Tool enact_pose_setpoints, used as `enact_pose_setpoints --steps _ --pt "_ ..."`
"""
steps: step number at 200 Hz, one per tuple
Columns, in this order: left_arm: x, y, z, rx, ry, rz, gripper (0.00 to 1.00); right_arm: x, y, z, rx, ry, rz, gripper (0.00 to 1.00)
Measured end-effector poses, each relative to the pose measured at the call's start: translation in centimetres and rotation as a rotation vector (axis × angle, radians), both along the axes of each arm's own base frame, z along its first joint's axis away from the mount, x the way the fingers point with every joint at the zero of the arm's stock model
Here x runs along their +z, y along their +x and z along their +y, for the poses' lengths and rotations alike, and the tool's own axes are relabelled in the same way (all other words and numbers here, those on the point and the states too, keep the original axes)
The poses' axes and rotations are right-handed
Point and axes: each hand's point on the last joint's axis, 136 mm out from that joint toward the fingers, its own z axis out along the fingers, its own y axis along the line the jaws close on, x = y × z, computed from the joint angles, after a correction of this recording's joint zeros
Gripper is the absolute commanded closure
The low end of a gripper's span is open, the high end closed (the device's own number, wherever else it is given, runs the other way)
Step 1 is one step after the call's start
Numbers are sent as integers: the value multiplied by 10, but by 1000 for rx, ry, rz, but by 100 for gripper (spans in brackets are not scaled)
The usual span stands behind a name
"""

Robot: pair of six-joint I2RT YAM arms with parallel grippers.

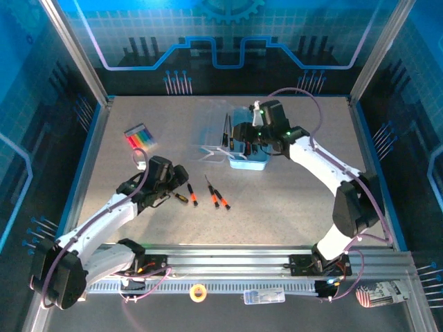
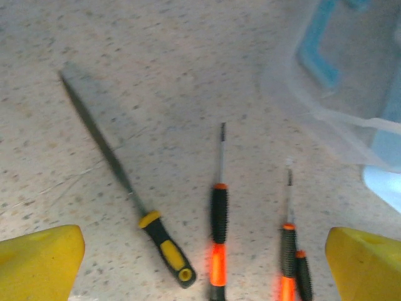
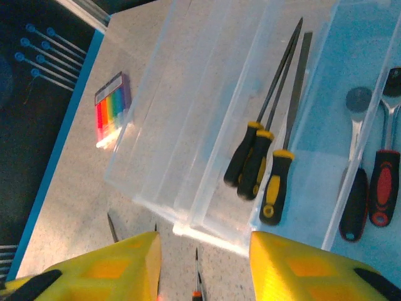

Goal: Pack the tool kit

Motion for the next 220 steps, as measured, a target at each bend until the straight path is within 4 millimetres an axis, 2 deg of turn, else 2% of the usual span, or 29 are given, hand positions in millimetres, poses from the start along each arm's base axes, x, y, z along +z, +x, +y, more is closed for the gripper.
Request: enact_pose_setpoints --steps 13,38,62,77,84,89,138,171,220 --pt "-8 -6 5 29 18 43 1 -11 -7 0 23 -1 -1 56" --pt "-22 -14 12 86 35 122 2 -48 -23 -5 56 -21 48 59" --pt "-31 -16 13 153 26 193 19 -77 -33 -17 46 -28 85 61" --pt "-38 -16 11 185 23 231 41 -86 -37 -24 35 -24 93 62" --pt "-41 -16 9 197 20 243 51 -87 -37 -26 31 -21 91 63" --pt "-43 -17 8 200 21 251 53 -87 -37 -26 31 -18 87 63" --pt "-67 -21 0 266 -13 355 54 -77 -37 -26 32 14 20 63" --pt "-79 -14 -9 272 -31 394 54 -75 -34 -27 27 21 8 64" --pt "-88 -8 -15 284 -56 398 66 -74 -32 -27 20 29 3 64"
